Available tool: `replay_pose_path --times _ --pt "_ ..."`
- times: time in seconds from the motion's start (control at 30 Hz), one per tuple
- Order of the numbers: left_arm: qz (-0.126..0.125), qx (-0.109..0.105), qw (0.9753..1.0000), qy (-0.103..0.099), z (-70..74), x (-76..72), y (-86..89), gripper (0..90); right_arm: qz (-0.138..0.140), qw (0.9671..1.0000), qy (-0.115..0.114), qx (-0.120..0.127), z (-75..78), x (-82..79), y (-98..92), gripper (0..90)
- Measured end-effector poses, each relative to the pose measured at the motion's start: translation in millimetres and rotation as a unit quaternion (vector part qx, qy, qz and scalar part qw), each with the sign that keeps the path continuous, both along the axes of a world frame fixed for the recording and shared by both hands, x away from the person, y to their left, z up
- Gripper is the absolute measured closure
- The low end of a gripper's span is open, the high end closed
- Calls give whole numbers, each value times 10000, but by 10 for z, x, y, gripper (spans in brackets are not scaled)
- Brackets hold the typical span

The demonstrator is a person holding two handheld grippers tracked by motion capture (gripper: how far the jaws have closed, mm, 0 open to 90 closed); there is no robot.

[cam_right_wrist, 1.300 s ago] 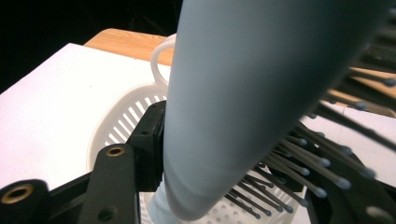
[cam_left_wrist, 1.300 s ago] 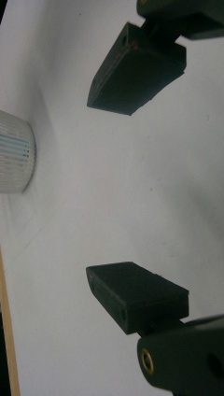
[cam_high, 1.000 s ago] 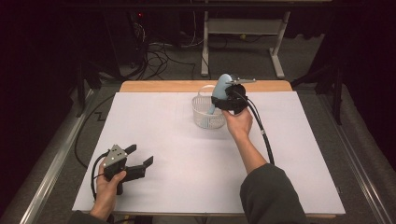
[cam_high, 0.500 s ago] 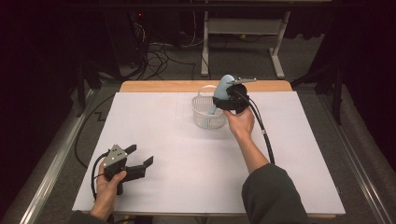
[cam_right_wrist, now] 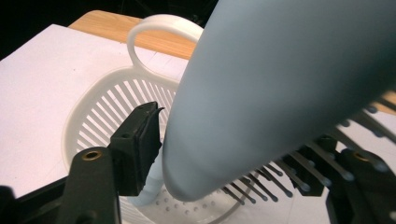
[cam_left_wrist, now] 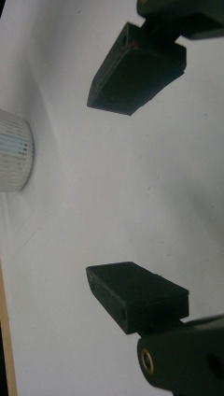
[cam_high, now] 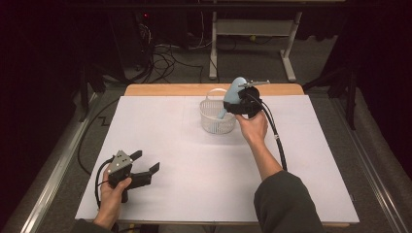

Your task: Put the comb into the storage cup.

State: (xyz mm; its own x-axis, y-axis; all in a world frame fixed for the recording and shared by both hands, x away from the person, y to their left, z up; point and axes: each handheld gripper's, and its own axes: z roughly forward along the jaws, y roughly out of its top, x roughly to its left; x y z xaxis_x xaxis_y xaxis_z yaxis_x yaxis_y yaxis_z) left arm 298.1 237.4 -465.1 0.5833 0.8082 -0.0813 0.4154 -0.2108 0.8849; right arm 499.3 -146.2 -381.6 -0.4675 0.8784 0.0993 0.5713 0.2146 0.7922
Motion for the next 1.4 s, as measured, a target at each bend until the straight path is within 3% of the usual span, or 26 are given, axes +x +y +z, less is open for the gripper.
replay_pose_path --times 0.9,1.4 --pt "0 -5 10000 -16 1 0 2 182 7 9997 221 72 -32 24 -91 295" --pt "7 -5 10000 -20 1 -1 3 182 52 9997 209 121 -50 12 -114 295"
